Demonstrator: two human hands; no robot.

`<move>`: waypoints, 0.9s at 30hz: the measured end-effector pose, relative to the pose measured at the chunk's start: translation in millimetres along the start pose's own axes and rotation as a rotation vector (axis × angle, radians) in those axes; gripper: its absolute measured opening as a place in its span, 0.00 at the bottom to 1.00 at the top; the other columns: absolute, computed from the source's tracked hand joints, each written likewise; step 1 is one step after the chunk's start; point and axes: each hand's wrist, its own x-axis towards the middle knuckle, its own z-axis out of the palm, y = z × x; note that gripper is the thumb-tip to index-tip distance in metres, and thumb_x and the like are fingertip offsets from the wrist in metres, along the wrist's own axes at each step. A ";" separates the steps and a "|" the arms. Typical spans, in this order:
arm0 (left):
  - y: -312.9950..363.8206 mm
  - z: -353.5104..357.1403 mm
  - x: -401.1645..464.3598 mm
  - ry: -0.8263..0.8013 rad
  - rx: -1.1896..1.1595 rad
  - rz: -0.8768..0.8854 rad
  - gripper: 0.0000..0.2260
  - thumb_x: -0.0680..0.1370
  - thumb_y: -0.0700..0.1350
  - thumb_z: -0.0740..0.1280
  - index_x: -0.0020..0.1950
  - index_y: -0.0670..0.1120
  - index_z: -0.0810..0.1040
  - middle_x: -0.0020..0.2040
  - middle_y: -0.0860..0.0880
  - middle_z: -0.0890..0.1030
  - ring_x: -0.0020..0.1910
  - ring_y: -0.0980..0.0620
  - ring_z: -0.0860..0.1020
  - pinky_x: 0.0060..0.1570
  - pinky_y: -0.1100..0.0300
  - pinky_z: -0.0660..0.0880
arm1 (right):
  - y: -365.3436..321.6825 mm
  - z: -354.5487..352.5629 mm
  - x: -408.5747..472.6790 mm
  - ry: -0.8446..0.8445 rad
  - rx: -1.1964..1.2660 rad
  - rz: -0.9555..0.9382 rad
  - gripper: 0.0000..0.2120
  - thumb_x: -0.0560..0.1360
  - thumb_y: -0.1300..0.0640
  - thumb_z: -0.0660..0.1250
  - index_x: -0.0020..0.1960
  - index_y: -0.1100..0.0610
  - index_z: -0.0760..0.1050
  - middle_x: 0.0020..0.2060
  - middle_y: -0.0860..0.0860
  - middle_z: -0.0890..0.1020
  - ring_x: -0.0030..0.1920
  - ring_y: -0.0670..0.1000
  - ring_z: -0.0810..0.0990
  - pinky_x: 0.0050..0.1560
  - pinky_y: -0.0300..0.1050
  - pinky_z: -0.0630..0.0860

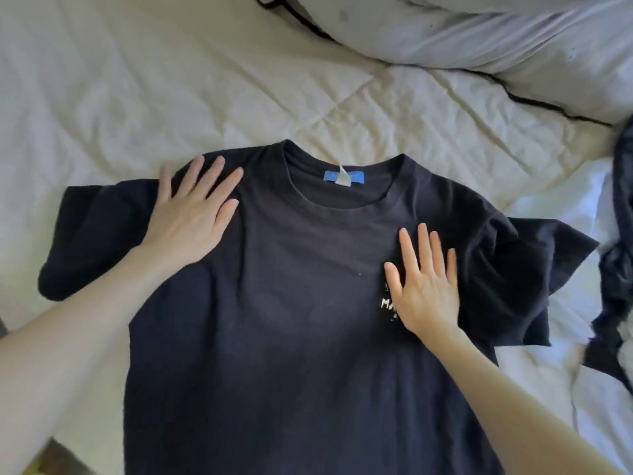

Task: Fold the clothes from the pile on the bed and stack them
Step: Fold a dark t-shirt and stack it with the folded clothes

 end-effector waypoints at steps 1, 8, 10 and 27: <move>-12.1 -4.3 -1.5 0.043 -0.024 -0.019 0.23 0.82 0.51 0.47 0.77 0.48 0.56 0.76 0.44 0.58 0.76 0.43 0.54 0.70 0.37 0.46 | -2.2 -2.7 -1.0 -0.005 0.003 0.017 0.29 0.79 0.44 0.52 0.77 0.53 0.53 0.76 0.56 0.55 0.76 0.57 0.52 0.74 0.59 0.48; -100.0 -4.3 -16.7 -0.011 -0.357 -0.347 0.17 0.82 0.43 0.53 0.70 0.44 0.69 0.69 0.41 0.69 0.69 0.41 0.64 0.68 0.49 0.59 | -112.0 -20.3 -17.1 0.059 0.092 -0.250 0.28 0.78 0.45 0.57 0.75 0.54 0.61 0.74 0.57 0.61 0.74 0.60 0.58 0.71 0.65 0.53; -112.2 -5.9 -16.4 -0.034 -0.312 -0.381 0.17 0.83 0.48 0.51 0.69 0.51 0.71 0.68 0.44 0.70 0.67 0.41 0.65 0.65 0.47 0.60 | -158.5 -19.4 -18.2 0.041 0.100 -0.378 0.27 0.78 0.44 0.55 0.74 0.52 0.61 0.74 0.56 0.61 0.74 0.59 0.59 0.71 0.66 0.54; -170.8 1.5 -33.0 0.291 -0.941 -0.848 0.15 0.76 0.52 0.67 0.53 0.41 0.78 0.48 0.49 0.78 0.46 0.52 0.76 0.43 0.63 0.69 | -224.6 20.2 9.9 0.086 0.106 -0.353 0.29 0.78 0.38 0.48 0.74 0.51 0.62 0.74 0.55 0.63 0.74 0.57 0.59 0.72 0.66 0.51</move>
